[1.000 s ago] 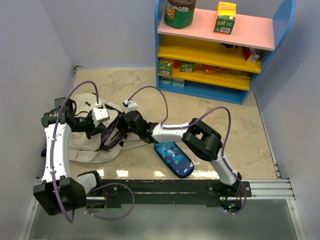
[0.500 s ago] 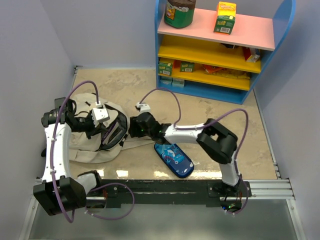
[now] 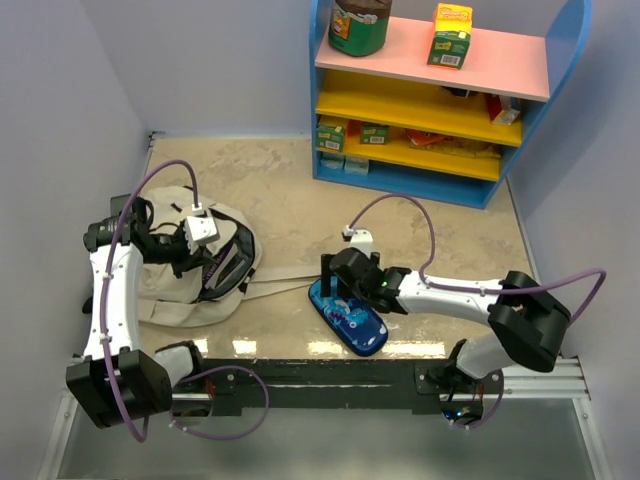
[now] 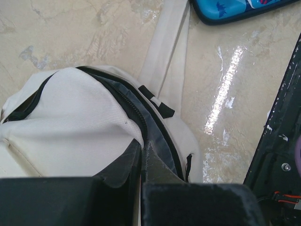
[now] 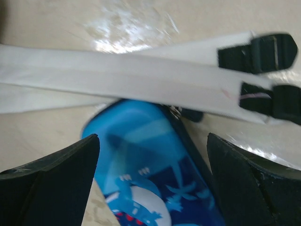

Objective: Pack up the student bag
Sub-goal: Pick up the stationery from the center of the board.

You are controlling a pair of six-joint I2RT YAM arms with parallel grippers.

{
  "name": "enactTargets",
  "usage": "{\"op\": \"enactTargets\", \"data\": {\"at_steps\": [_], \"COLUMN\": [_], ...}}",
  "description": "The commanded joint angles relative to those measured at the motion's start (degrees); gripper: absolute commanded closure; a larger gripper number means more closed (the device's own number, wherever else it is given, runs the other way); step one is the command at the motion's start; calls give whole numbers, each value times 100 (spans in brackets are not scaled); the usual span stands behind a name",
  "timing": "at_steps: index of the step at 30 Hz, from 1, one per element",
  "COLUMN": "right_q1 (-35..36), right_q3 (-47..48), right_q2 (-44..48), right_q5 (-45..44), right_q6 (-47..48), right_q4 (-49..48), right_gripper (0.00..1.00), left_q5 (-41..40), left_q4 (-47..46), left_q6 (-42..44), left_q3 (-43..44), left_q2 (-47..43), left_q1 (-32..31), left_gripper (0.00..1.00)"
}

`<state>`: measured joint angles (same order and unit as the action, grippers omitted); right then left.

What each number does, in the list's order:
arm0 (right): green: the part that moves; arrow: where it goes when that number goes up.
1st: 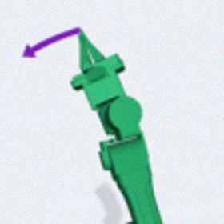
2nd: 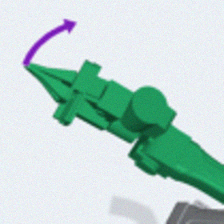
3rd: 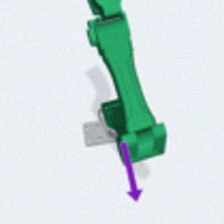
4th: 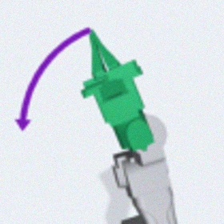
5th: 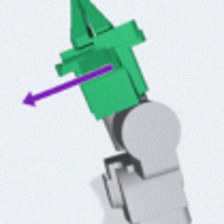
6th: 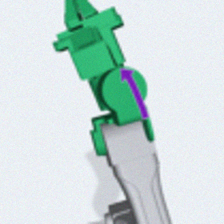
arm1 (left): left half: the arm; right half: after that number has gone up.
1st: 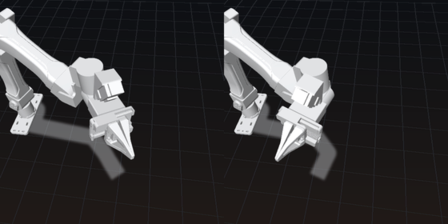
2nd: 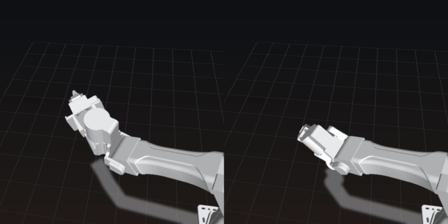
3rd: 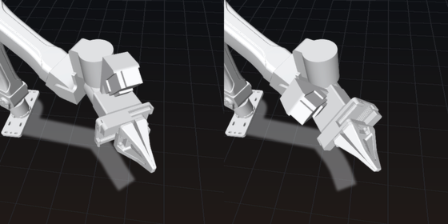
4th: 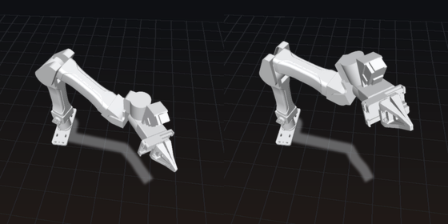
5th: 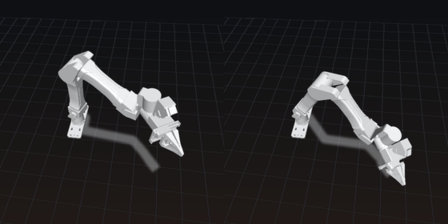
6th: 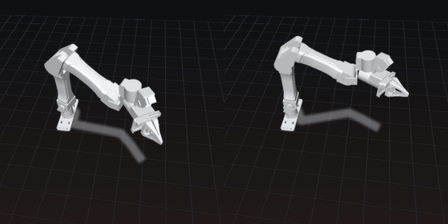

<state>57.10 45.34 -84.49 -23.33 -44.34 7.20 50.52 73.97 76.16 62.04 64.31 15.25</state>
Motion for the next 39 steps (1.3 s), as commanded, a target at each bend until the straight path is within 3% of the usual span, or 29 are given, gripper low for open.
{"op": "enactTargets", "data": {"at_steps": [1,9,24,34,37,39], "right_q1": [20,108,328,468,548,556], "right_q3": [-359,-411,-2116,-1907,-1784,-1661], "right_q2": [345,-77,1576,286,135,73], "right_q5": [-172,100,1524,1875,1938,1955], "right_q6": [-566,-637,-998,-779,-735,-699], "right_q4": [387,625,-578,-1317,-1502,-1511], "right_gripper": [1,1,1,2,12,26], "left_q5": [406,397,458,459,459,459], "left_q4": [135,135,143,135,135,135], "left_q6": [197,197,171,101,83,92], "left_q3": [63,27,45,194,229,238], "left_q2": [11,11,81,46,46,46], "left_q1": [-48,-39,-39,-48,-39,-39], "left_gripper": [100,100,99,99,99,99]}}
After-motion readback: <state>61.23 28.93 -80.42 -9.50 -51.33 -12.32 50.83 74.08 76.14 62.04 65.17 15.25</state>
